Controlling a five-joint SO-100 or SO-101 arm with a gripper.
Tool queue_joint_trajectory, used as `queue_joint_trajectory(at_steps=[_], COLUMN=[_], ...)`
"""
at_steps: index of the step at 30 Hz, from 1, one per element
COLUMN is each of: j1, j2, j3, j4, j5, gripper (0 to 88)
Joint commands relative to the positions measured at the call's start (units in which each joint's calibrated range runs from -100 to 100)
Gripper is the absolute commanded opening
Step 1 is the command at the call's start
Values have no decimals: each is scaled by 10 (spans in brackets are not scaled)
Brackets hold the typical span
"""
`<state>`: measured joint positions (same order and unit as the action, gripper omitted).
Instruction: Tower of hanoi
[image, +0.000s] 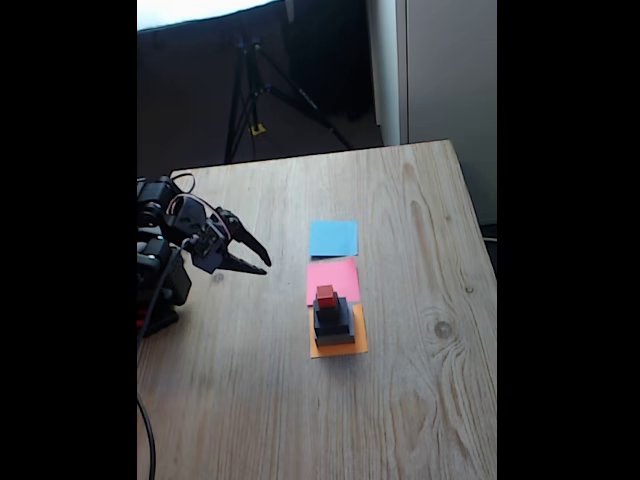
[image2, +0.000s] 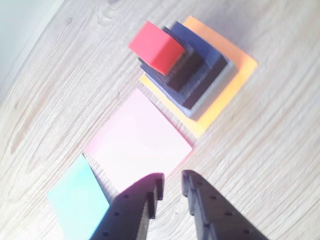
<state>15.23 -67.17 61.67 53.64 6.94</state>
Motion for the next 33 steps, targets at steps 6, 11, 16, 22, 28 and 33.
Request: queue_joint_trajectory(at_steps=[6, 11, 16, 22, 28, 33], j1=[53, 73, 97, 114, 124, 131], j2=[72, 115, 146, 149, 121, 104], j3=[-142, -197, -219, -198, -110, 0], j4=[-49, -56, -94, -127, -166, -274], j5=[591, 715, 807, 860, 931, 931], gripper=[3, 3, 7, 39, 191, 255])
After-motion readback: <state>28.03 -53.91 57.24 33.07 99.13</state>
